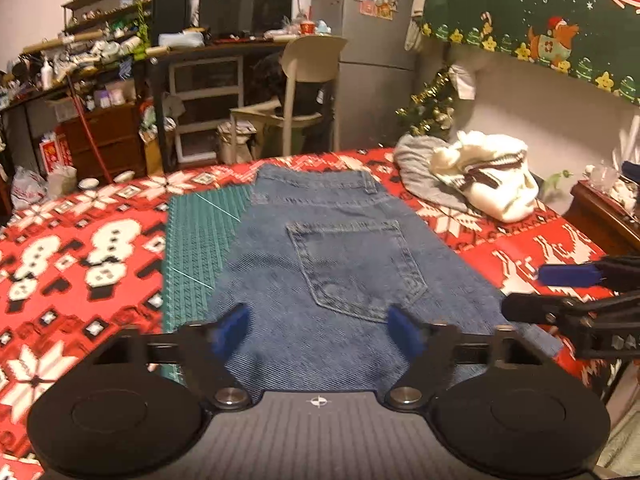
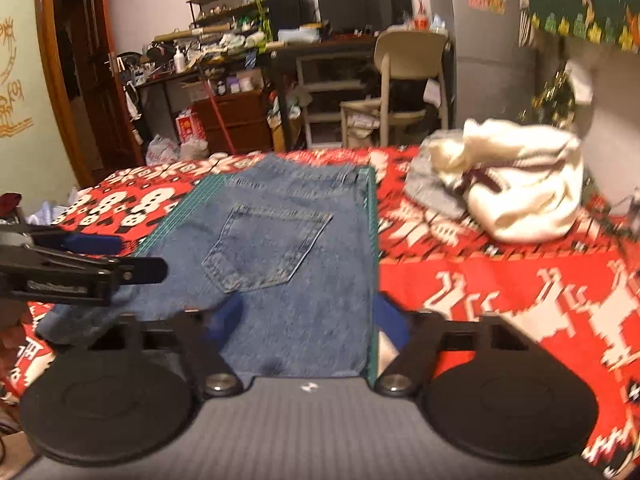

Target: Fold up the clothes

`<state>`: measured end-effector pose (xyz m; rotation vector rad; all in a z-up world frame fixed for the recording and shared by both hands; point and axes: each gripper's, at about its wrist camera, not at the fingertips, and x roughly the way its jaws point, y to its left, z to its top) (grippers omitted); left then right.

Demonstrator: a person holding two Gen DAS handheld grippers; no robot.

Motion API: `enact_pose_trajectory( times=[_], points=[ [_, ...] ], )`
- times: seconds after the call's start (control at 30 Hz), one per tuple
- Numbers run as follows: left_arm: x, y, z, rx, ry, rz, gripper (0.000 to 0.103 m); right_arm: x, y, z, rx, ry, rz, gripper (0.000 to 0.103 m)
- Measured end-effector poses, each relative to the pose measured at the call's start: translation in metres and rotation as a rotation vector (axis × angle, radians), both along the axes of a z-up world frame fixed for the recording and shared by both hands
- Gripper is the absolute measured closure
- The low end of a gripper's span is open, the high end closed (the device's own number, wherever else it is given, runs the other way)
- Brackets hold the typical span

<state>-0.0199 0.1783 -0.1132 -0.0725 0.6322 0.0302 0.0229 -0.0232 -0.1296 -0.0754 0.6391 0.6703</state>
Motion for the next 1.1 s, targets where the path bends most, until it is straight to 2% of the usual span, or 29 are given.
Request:
enact_pose_trajectory(
  times=[0.03,0.07,0.1,0.17,0.2,0.47,0.57,0.93,1.1],
  points=[
    [0.001,0.000,-0.002,-0.008,0.002,-0.004,0.059,0.001,0.001,-0.001,-0.005,0.009,0.008,0.061],
    [0.002,0.000,-0.003,-0.015,0.005,-0.007,0.071,0.003,0.002,-0.003,-0.011,0.015,0.011,0.079],
    [0.003,0.000,-0.005,-0.023,0.007,-0.011,0.075,0.004,0.004,-0.004,-0.017,0.020,0.013,0.087],
    [0.006,-0.001,-0.008,-0.039,0.012,-0.018,0.093,0.007,0.007,-0.006,-0.022,0.026,0.022,0.090],
    [0.007,-0.001,-0.010,-0.046,0.015,-0.022,0.096,0.010,0.009,-0.006,-0.024,0.026,0.026,0.096],
    [0.030,0.003,-0.022,-0.094,0.067,-0.026,0.099,0.045,0.037,-0.013,-0.073,0.025,-0.008,0.099],
    [0.034,0.007,-0.030,-0.109,0.106,-0.020,0.099,0.059,0.042,-0.029,-0.116,0.072,-0.022,0.099],
    [0.020,0.016,-0.037,-0.138,0.112,-0.015,0.098,0.032,0.015,-0.031,-0.140,0.061,0.003,0.098],
    [0.010,0.016,-0.035,-0.115,0.114,-0.017,0.098,0.022,0.001,-0.033,-0.141,0.065,-0.010,0.098]
  ],
)
